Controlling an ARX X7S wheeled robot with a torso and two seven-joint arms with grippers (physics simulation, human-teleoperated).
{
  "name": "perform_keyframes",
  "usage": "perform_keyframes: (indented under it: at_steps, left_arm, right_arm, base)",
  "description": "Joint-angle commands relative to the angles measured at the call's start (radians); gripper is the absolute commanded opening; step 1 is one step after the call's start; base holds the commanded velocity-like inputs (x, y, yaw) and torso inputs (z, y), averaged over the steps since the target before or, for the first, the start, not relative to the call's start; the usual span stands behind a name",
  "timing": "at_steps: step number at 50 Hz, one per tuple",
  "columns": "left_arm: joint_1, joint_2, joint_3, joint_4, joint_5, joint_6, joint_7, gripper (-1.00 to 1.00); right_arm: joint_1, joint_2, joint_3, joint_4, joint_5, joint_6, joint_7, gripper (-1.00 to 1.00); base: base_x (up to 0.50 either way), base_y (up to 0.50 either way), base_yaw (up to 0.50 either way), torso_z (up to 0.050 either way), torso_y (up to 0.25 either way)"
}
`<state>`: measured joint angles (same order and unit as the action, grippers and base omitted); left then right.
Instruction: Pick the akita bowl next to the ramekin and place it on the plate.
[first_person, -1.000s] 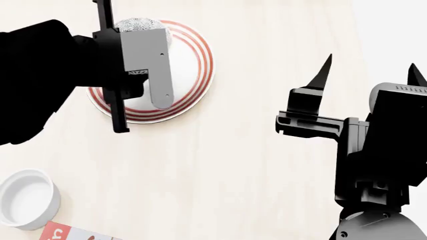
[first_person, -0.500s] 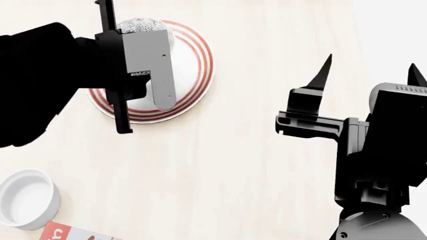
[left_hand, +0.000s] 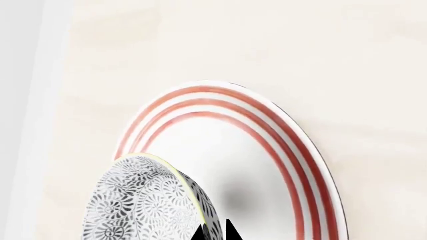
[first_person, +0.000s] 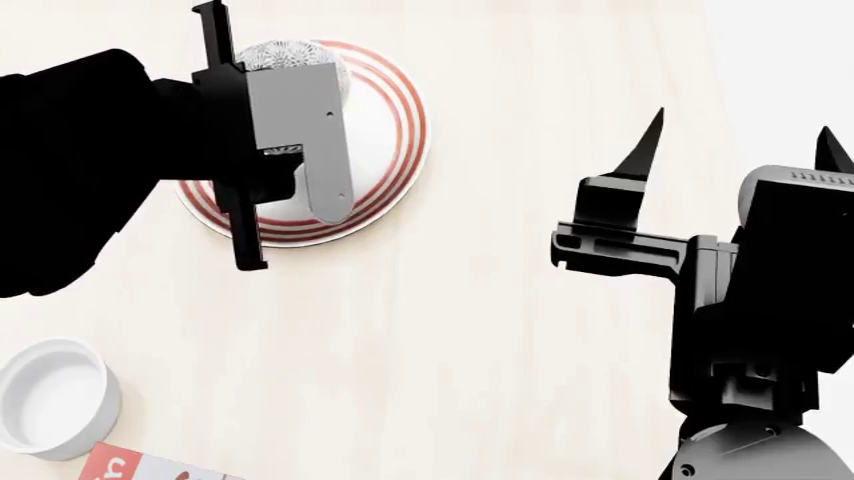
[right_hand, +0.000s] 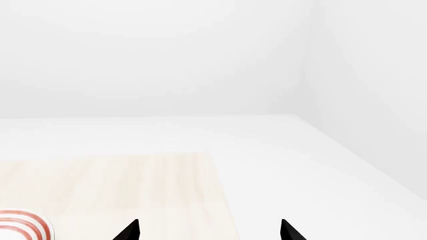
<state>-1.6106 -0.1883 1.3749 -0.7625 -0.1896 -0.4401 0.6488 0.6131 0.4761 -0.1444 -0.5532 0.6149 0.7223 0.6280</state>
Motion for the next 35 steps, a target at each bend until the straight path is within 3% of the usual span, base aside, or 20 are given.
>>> perform_keyframes:
  at_steps: [1,14,15,35]
  left_arm:
    - [-0.003,0.001,-0.003,0.003,0.007,0.003,-0.006,-1.0]
    - [-0.003,0.003,-0.004,-0.001,0.012,0.008,-0.017,-1.0]
    - [-0.002,0.002,-0.003,0.001,0.013,0.008,-0.017,1.0]
    - [0.003,0.008,-0.015,-0.006,0.009,0.012,-0.034,1.0]
  right_arm:
    - [0.001,0.002,-0.001,0.0,0.002,0.0,0.002,1.0]
    - [0.001,0.003,-0.003,0.001,0.003,-0.002,0.003,1.0]
    - [0.001,0.003,-0.003,0.001,0.004,-0.002,0.003,1.0]
    - [-0.001,0.004,-0.009,0.011,-0.001,-0.014,0.0,1.0]
  base:
    - [0.0,0.0,0.0,0.0,0.0]
    - [0.0,0.0,0.0,0.0,0.001]
    - [0.0,0.0,0.0,0.0,0.0]
    - [0.0,0.0,0.0,0.0,0.0]
